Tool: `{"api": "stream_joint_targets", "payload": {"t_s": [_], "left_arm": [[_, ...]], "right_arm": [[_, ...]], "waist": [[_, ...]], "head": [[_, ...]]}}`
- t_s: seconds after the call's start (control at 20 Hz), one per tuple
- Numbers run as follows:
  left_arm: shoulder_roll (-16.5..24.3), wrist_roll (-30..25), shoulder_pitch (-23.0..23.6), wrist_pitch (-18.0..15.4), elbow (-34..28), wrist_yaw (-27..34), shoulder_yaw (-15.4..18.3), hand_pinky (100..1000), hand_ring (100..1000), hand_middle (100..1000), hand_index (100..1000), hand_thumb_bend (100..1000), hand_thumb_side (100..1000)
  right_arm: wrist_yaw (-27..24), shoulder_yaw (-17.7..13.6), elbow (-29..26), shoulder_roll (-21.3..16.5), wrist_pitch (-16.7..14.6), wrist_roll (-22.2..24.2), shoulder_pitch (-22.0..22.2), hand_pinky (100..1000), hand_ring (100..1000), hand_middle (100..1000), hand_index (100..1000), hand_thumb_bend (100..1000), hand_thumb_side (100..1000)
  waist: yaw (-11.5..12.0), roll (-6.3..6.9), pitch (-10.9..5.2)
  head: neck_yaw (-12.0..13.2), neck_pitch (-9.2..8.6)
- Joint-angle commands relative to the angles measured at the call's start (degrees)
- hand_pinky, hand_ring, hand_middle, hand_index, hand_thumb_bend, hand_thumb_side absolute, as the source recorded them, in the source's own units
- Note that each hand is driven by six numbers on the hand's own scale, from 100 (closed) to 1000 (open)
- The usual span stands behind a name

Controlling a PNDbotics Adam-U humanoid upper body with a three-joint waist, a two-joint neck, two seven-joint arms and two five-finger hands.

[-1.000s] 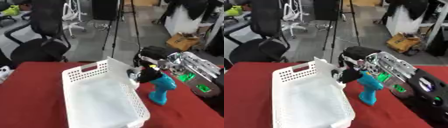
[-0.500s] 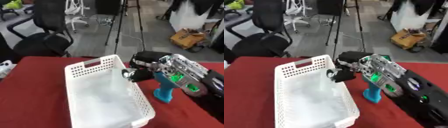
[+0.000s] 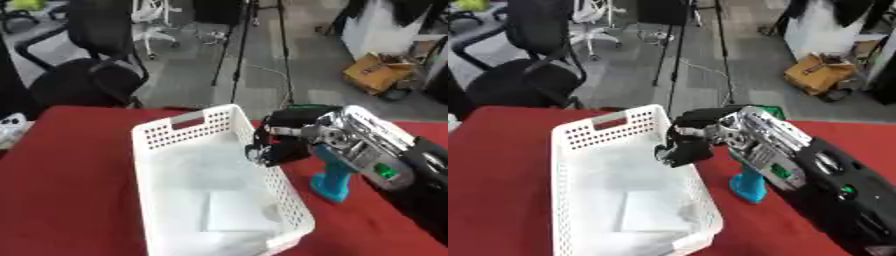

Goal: Pick up objects on the table and place them in the box.

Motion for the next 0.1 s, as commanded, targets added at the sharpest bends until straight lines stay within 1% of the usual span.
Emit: {"api": "stream_joint_targets", "payload": {"t_s": [0.05,0.1], "left_arm": [[0.9,0.19,-0.52,-0.09,-0.56,-0.1,0.47,661,627,621,730,100,910],[0.95,0.18,-0.5,-0.08,-0.56,-0.15,0.48,661,627,621,730,100,910]], "right_arm": [[-2.78,-2.01,-2.8,-1.76,0.79,-0.89,-0.46,901,862,602,721,100,1000],[-4.05,-2.78,-4.38,-2.6,1.22,-1.58,0.21,901,862,602,721,100,1000]], "waist": [[-0.12,0.19,-1.15],[-0.18,0.18,-1.22]], "head": [[0.29,0.29],[0.34,0.31]]}}
